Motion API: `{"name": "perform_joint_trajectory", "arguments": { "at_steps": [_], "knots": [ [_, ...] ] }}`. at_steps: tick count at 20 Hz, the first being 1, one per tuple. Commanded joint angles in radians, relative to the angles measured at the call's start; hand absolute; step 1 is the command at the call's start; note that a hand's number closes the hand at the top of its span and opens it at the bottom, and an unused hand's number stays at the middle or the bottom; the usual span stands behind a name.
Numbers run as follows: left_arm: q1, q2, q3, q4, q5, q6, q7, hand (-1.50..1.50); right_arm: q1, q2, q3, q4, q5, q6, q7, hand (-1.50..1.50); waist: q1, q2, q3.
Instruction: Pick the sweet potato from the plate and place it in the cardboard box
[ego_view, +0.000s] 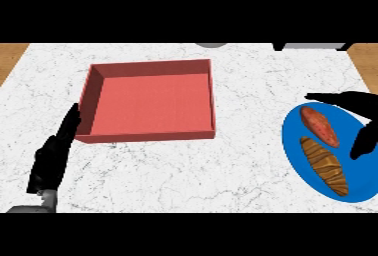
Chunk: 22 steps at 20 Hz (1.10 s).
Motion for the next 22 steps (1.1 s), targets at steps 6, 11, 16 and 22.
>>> {"name": "perform_joint_trajectory", "arguments": {
  "at_steps": [6,11,16,22],
  "knots": [
    [0.027,-0.016,0.051,0.05,-0.007,-0.058,-0.035,0.0,0.016,0.065,-0.043,0.025,0.071,-0.024,-0.013,-1.5,0.001,0.003,-0.002],
    [0.03,-0.022,0.066,0.019,-0.023,-0.081,-0.015,0.0,0.002,0.059,-0.072,0.079,0.11,-0.033,-0.063,-1.5,0.002,0.002,-0.002],
    [0.043,-0.093,0.025,-0.008,-0.074,-0.041,-0.014,0.0,0.011,0.102,-0.068,0.073,0.157,-0.059,-0.028,-1.5,0.001,0.002,-0.002],
    [0.032,-0.093,0.056,-0.006,-0.081,-0.066,-0.003,0.0,0.022,0.13,-0.081,0.095,0.186,-0.028,-0.044,1.5,0.0,0.002,-0.002]
  ]
}}
